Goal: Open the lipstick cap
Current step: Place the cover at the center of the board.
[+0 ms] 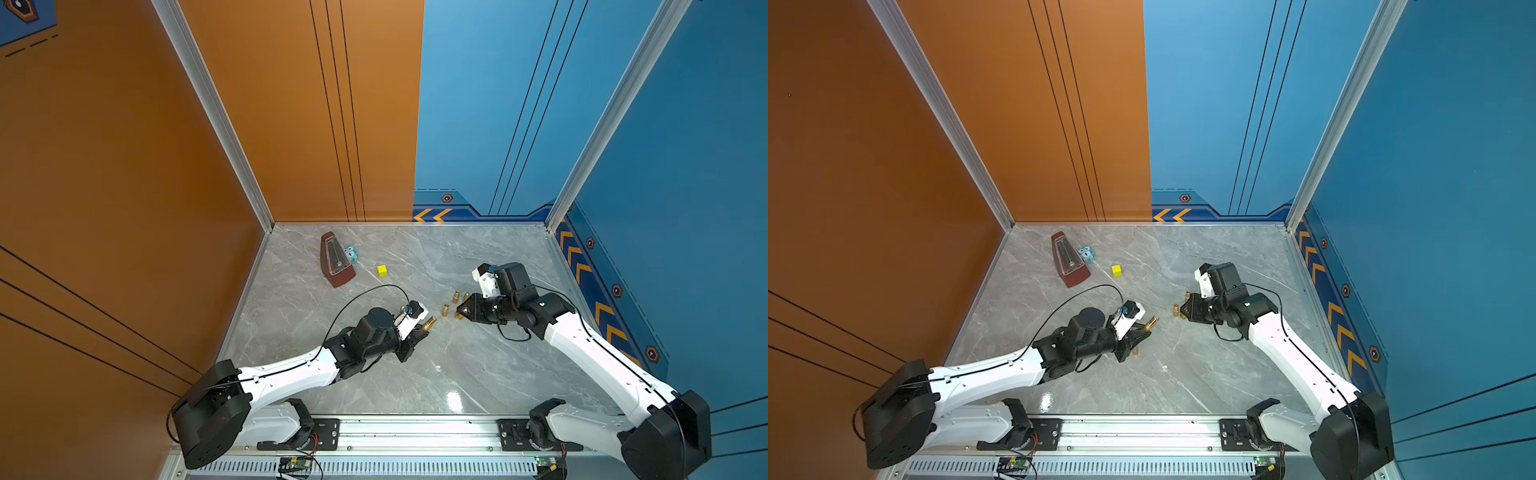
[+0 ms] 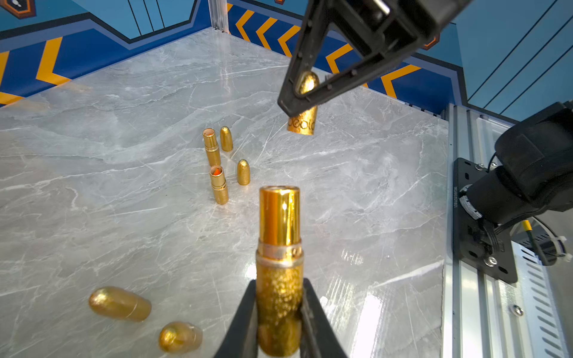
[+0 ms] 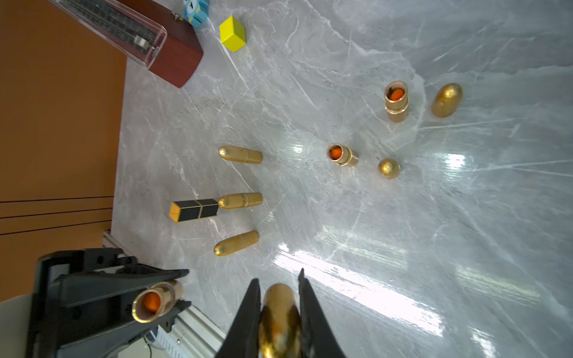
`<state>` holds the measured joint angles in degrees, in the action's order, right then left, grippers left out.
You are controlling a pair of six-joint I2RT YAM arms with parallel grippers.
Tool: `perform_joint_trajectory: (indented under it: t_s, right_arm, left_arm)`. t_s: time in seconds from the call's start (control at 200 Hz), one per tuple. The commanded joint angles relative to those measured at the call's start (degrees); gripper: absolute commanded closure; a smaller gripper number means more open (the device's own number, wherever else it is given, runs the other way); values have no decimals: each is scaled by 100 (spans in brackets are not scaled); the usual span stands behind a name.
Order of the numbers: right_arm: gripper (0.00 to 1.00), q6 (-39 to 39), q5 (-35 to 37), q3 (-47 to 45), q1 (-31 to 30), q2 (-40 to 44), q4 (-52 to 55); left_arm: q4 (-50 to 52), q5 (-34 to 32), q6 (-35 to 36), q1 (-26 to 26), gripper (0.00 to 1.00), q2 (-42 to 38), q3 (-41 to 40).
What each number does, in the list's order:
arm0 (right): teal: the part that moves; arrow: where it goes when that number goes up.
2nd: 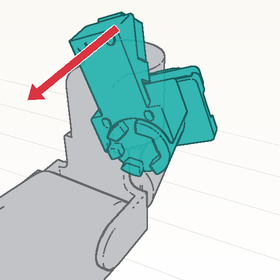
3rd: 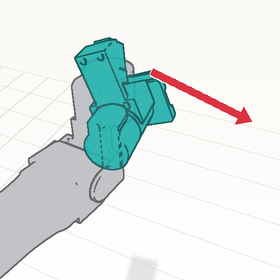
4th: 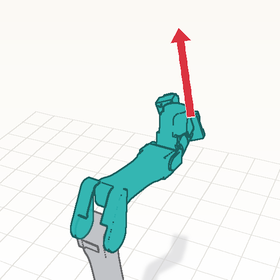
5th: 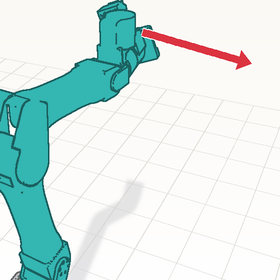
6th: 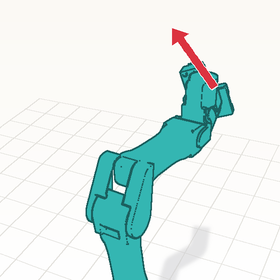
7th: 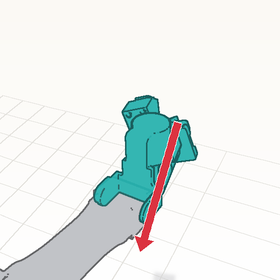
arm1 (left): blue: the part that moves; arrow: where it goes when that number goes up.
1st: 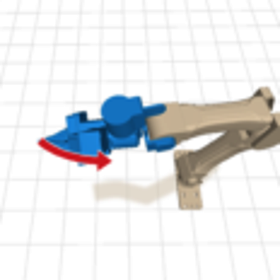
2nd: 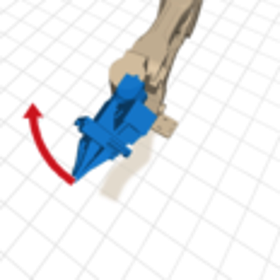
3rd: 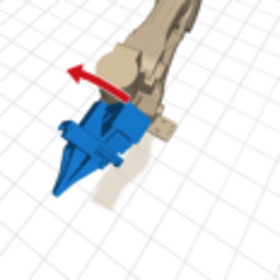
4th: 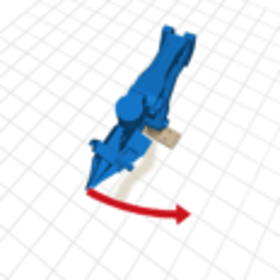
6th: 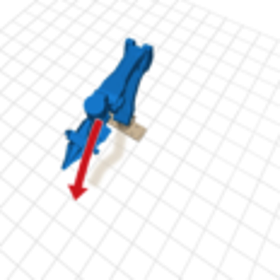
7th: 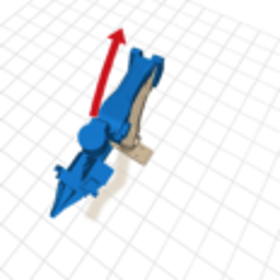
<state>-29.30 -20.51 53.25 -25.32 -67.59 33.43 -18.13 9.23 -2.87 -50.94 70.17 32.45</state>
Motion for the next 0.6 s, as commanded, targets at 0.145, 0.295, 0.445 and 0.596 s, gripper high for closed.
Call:
perform_joint_trajectory:
  t_s: [0.145,0.295,0.445,0.596]
  right_arm:
    - [83,166,1813,-639,-767,66,-230]
    - [83,61,2155,-983,-1140,-190,-754]
    - [83,3,2606,-1112,-1449,-528,-1146]
    - [83,7,2738,-1132,-1655,-885,-1514]
  left_arm:
    - [39,-346,-135,97,100,-230,-216]
    - [39,-384,-170,127,100,-239,-251]
    - [38,-458,-189,135,100,-255,-259]
    - [37,-507,-196,140,100,-283,-269]
